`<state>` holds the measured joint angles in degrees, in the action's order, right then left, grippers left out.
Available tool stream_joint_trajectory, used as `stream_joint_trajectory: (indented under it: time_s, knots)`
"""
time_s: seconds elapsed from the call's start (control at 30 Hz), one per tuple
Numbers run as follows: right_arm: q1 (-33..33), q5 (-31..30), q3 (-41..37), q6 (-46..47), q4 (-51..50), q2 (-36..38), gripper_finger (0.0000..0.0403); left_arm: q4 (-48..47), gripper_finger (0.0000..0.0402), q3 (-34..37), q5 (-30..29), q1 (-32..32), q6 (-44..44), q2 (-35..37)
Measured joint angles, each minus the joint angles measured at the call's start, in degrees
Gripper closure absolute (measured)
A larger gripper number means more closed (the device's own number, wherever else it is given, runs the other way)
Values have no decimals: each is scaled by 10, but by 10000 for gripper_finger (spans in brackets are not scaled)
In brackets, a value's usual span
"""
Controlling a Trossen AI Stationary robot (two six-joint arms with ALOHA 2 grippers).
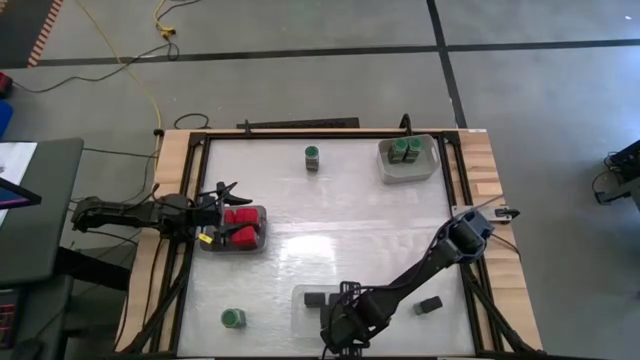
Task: Sort spices by type
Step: Put the top black seasoning can into the transparent bin
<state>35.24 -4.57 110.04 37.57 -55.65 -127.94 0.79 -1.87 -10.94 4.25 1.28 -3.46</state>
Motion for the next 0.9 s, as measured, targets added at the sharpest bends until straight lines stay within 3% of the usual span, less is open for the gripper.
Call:
stream_joint_trajectory:
  time_s: [0.6,0.77,0.9]
  knots:
    - [-2,-1,4,-1,-8,-4,258,0,111,0,0,0,0,-7]
    - [-2,0,8,-1,-11,-5,189,0,111,0,0,0,0,-7]
    - [-5,0,26,-6,-11,-5,174,0,111,0,0,0,0,-7]
